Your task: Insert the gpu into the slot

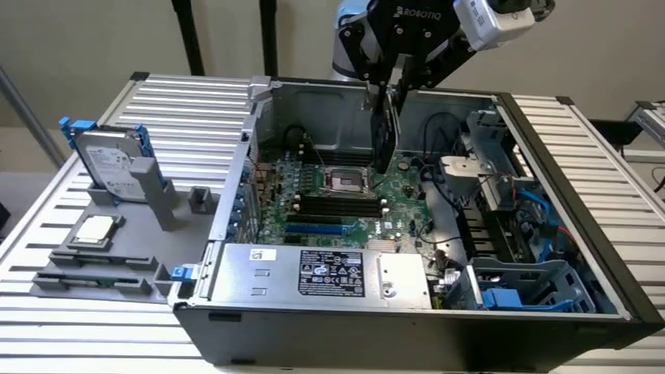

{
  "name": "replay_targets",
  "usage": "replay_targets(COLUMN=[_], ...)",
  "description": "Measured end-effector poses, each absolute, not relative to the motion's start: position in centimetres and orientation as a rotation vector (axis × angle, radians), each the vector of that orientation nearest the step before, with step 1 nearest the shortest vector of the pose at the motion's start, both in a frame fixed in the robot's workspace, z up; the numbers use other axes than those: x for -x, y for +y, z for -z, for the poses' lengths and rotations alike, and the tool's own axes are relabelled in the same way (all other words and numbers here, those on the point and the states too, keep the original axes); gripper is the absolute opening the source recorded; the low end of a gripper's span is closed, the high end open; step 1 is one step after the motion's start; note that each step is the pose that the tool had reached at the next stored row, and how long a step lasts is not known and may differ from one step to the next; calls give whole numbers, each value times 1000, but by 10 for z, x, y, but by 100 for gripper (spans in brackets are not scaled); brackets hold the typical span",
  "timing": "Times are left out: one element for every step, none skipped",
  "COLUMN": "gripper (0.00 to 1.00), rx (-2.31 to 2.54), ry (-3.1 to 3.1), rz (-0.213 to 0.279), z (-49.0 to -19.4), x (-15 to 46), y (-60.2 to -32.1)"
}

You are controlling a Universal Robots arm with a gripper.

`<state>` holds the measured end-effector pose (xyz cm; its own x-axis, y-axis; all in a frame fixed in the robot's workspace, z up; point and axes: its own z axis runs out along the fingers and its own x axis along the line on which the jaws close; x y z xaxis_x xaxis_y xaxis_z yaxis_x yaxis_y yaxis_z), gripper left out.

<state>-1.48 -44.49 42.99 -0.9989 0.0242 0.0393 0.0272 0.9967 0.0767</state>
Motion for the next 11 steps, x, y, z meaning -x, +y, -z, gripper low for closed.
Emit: replay_targets(gripper=[26,26,26,26,26,26,26,26,26,26,26], rx=[30,2,-25,-54,-82,-110,-138,-168,-196,-223,-251], ry=[-3101,-3101,-3100,-3099,-3098,-3096,-3094,-3092,-3090,-3087,-3085], rz=[120,119,119,118,118,117,116,116,115,115,114], z=[-430,-430,-430,-430,-430,-430,-430,-430,-430,-430,-430], x=[15,15,15,15,15,15,15,15,15,15,15], y=[-445,-445,-445,-445,-445,-445,-445,-445,-445,-445,-445])
